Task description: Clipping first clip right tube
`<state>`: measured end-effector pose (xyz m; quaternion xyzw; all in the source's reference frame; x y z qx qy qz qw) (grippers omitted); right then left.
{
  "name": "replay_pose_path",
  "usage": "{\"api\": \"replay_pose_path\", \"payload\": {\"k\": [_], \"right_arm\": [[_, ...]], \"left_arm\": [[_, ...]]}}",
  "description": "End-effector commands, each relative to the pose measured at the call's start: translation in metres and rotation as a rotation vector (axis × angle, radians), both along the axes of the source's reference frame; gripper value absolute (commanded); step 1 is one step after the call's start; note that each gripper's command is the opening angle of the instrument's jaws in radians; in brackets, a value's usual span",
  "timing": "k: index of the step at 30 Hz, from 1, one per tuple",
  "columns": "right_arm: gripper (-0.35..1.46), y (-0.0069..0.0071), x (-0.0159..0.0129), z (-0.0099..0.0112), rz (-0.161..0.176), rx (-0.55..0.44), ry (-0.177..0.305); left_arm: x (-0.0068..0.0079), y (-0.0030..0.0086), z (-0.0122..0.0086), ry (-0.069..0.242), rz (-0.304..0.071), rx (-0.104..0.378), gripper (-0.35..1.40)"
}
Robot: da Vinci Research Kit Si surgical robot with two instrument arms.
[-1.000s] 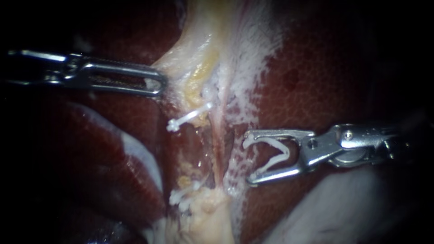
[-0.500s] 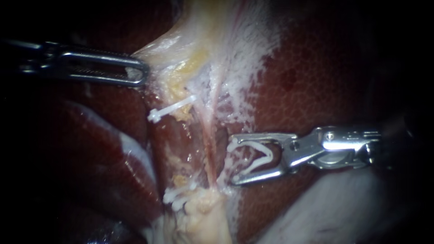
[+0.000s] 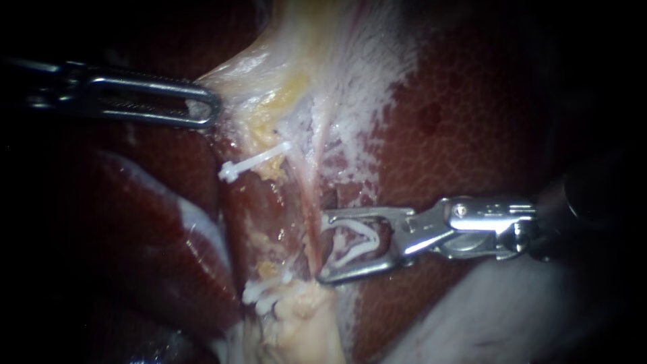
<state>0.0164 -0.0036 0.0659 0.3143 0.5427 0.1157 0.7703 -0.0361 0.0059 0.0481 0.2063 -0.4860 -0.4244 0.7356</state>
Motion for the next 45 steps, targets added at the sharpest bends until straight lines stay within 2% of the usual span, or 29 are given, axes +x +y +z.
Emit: {"api": "replay_pose_path", "payload": {"k": [1, 13, 20, 25, 28, 32, 36, 40, 45], "right_arm": [[0.54, -0.0001, 0.0002, -0.0001, -0.004, 0.006, 0.001], [0.51, -0.0013, 0.0018, -0.0017, -0.057, 0.078, 0.006], [0.47, -0.0015, 0.0019, -0.0030, -0.047, 0.119, 0.011], [0.44, -0.0014, 0.0017, -0.0028, -0.046, 0.124, 0.009], [0.34, -0.0013, 0.0016, -0.0026, -0.045, 0.129, 0.007], [-0.05, -0.0008, 0.0014, -0.0021, -0.036, 0.166, -0.009], [-0.22, -0.0003, 0.0010, -0.0015, -0.038, 0.166, -0.009], [-0.29, -0.0004, 0.0007, -0.0011, -0.039, 0.169, -0.010], [-0.28, -0.0007, 0.0006, -0.0008, -0.038, 0.173, -0.009]], "left_arm": [[0.0000, 0.0000, 0.0000, 0.000, -0.001, 0.000, -0.35], [0.0001, 0.0001, 0.0002, 0.002, -0.002, 0.000, -0.35], [0.0002, 0.0001, 0.0002, 0.002, -0.003, 0.000, -0.35], [0.0002, 0.0001, 0.0002, 0.002, -0.003, 0.000, -0.35], [0.0002, 0.0001, 0.0002, 0.002, -0.003, 0.000, -0.35], [0.0002, 0.0001, 0.0003, 0.002, -0.003, 0.000, -0.35], [0.0002, 0.0001, 0.0003, 0.002, -0.003, 0.000, -0.35], [0.0002, 0.0001, 0.0003, 0.002, -0.003, 0.000, -0.35], [0.0002, 0.0002, 0.0003, 0.002, -0.003, 0.000, -0.35]]}}
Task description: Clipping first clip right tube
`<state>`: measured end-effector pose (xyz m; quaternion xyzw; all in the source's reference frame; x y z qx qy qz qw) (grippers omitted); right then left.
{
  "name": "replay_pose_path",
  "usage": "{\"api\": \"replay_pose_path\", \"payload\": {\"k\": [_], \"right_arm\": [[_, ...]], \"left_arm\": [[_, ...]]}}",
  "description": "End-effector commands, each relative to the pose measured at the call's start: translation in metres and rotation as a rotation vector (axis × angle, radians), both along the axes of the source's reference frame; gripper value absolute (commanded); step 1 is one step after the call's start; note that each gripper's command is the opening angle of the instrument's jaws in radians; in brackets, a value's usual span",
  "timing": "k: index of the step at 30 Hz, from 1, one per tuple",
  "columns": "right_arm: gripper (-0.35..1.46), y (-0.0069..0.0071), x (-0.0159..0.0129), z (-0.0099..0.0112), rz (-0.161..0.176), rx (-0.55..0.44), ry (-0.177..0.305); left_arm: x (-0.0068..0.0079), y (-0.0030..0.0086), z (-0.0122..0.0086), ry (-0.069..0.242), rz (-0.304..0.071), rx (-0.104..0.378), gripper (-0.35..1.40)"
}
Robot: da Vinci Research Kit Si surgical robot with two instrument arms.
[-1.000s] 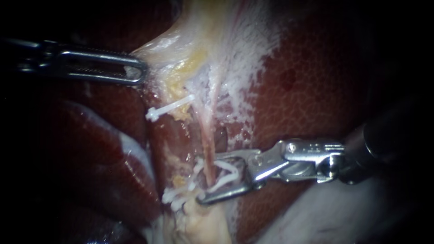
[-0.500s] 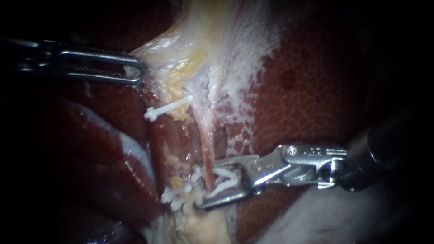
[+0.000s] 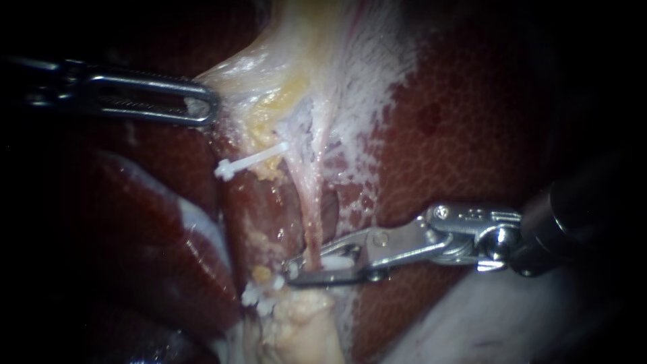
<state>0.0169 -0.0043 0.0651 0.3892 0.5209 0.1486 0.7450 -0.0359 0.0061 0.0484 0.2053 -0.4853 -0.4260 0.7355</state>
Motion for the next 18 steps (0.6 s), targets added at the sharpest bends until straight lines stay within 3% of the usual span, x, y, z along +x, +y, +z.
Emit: {"api": "replay_pose_path", "payload": {"k": [1, 18], "right_arm": [[-0.27, -0.0001, 0.0000, 0.0000, 0.000, 0.000, 0.000], [-0.26, -0.0001, 0.0000, 0.0001, 0.000, 0.000, 0.000]], "left_arm": [[0.0000, 0.0000, 0.0000, 0.000, 0.000, 0.000, -0.35], [0.0000, 0.0000, 0.0000, 0.000, -0.001, 0.000, -0.35]]}}
